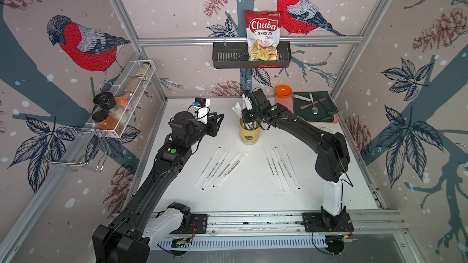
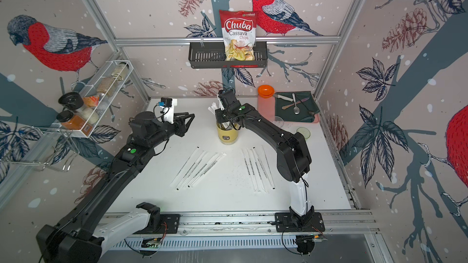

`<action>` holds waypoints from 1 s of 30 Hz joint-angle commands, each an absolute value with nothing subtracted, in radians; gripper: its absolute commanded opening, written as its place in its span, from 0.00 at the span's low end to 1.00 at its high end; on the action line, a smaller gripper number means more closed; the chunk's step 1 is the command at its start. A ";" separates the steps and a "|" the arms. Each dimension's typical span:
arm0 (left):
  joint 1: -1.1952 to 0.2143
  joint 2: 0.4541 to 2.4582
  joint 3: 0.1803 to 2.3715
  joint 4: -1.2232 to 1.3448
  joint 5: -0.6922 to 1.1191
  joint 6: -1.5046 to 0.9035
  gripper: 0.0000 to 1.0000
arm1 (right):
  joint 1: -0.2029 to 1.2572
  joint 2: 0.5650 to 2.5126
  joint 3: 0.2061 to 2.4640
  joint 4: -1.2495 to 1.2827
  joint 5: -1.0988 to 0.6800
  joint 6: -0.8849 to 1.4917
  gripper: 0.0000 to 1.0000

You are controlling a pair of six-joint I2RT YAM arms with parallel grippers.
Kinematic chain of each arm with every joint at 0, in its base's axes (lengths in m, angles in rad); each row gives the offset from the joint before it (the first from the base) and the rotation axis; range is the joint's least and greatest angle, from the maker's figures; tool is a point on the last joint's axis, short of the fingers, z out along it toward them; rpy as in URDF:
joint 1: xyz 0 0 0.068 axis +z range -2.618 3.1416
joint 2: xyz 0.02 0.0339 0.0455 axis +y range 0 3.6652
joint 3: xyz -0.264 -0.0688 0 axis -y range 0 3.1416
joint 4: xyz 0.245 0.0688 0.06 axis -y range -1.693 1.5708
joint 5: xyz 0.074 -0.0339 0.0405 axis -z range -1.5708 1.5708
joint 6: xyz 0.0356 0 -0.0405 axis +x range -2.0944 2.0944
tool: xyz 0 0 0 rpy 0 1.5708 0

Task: Take the straws out of the storage container
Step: Pick up the straw from the container.

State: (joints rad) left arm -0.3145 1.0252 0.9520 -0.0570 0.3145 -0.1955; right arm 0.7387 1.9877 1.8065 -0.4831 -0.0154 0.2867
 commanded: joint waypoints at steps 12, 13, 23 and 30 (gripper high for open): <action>-0.310 1.013 0.943 0.001 0.327 -0.210 0.39 | 0.749 1.924 1.808 -0.501 0.052 0.264 0.08; -0.310 1.012 0.943 0.001 0.327 -0.209 0.39 | 0.750 1.920 1.818 -0.508 0.064 0.258 0.07; -0.310 1.003 0.935 0.010 0.300 -0.215 0.39 | 0.781 1.829 1.872 -0.563 0.159 0.226 0.04; -0.310 1.013 0.929 0.025 0.297 -0.232 0.39 | 0.782 1.648 1.841 -0.609 0.255 0.203 0.04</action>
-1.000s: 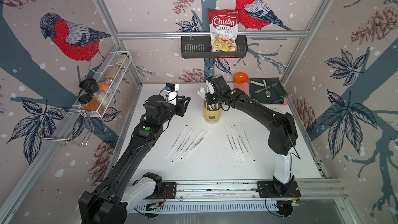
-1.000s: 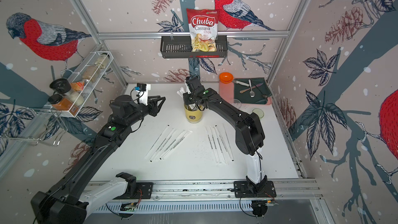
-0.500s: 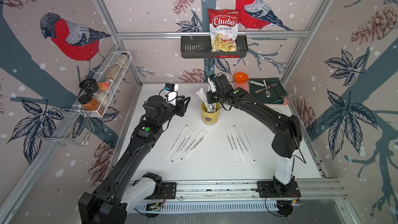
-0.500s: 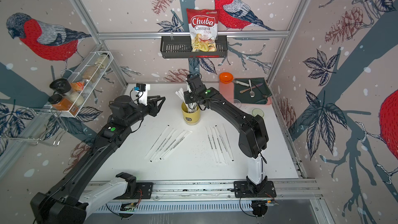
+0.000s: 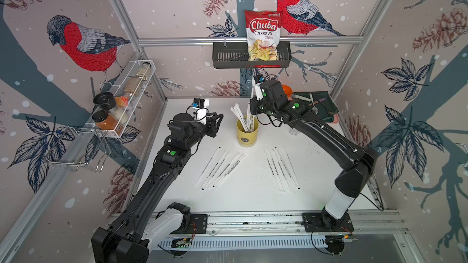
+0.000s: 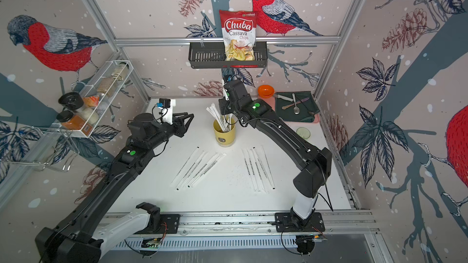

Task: Take the straws out of the storage container
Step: Pick up the straw from the container, then place the straw at the center of the board.

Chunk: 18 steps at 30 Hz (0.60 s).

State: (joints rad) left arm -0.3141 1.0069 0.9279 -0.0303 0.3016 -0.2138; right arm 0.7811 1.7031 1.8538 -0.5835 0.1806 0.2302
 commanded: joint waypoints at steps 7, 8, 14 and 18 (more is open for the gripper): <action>-0.310 1.035 0.933 0.038 0.324 -0.263 0.39 | 0.743 1.444 1.782 -0.757 0.331 0.206 0.04; -0.310 1.037 0.935 0.035 0.323 -0.263 0.39 | 0.727 1.420 1.776 -0.793 0.337 0.216 0.04; -0.310 1.028 0.934 0.019 0.313 -0.257 0.39 | 0.545 1.334 1.661 -1.046 0.310 0.257 0.04; -0.310 1.030 0.928 0.023 0.312 -0.264 0.39 | 0.439 1.304 1.481 -1.107 0.247 0.252 0.04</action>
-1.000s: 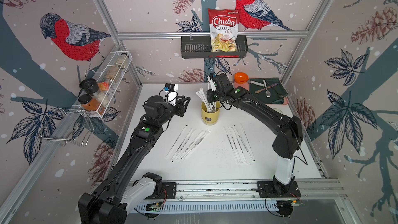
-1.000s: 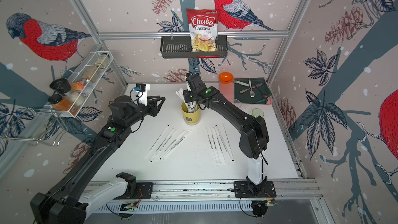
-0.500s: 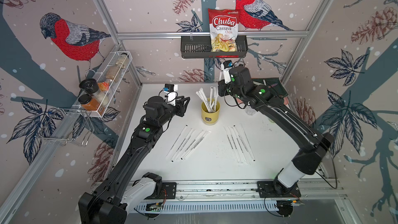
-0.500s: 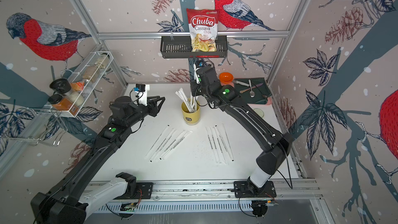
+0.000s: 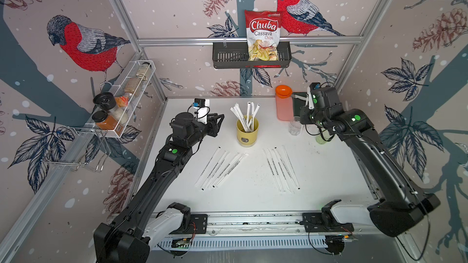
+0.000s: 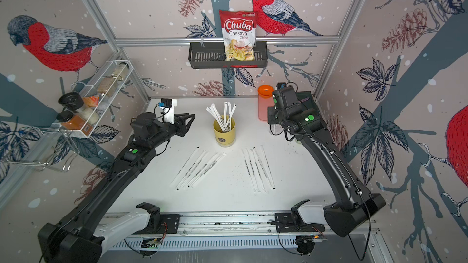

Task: Take the straws out of the storage container
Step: Place the straw at the center of the board.

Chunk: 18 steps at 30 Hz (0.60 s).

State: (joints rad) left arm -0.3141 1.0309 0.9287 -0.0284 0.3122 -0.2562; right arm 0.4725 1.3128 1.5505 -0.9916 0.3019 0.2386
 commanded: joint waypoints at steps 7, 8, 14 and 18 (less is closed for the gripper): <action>-0.310 1.054 0.920 0.042 0.343 -0.293 0.39 | 0.394 1.445 1.270 -1.031 0.226 0.282 0.03; -0.310 1.058 0.918 0.042 0.342 -0.296 0.39 | 0.394 1.488 1.271 -1.028 0.234 0.287 0.02; -0.310 1.058 0.915 0.041 0.342 -0.303 0.39 | 0.401 1.636 1.229 -0.968 0.187 0.278 0.03; -0.310 1.055 0.914 0.037 0.336 -0.301 0.39 | 0.416 1.684 1.188 -0.933 0.158 0.274 0.04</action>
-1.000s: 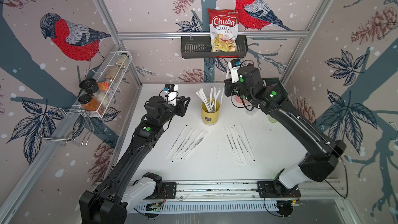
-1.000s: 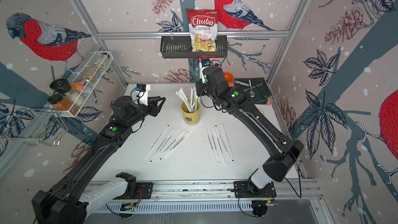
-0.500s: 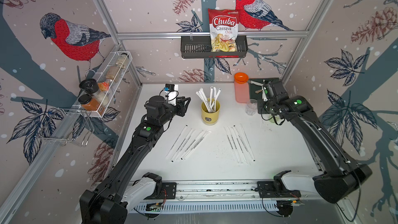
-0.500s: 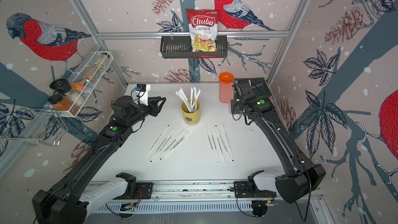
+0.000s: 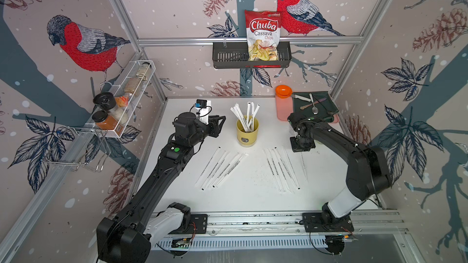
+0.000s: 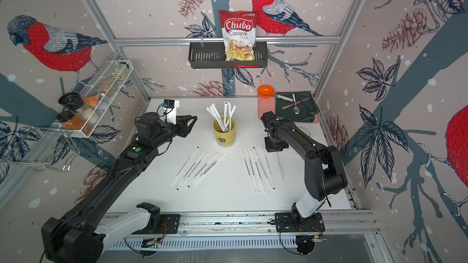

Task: Take the straws out of the storage container
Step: Place the straw at the center of the board.

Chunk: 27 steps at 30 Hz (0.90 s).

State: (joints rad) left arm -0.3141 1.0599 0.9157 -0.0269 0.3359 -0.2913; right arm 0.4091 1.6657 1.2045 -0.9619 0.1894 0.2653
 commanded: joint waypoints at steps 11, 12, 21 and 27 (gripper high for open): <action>-0.310 1.063 0.910 0.034 0.337 -0.309 0.39 | 0.418 1.787 1.165 -0.877 0.121 0.278 0.09; -0.310 1.064 0.911 0.037 0.337 -0.310 0.39 | 0.418 1.795 1.171 -0.879 0.122 0.279 0.10; -0.311 1.062 0.910 0.034 0.334 -0.309 0.40 | 0.417 1.810 1.201 -0.889 0.135 0.286 0.25; -0.310 1.065 0.911 0.031 0.327 -0.304 0.40 | 0.422 1.764 1.223 -0.906 0.132 0.291 0.27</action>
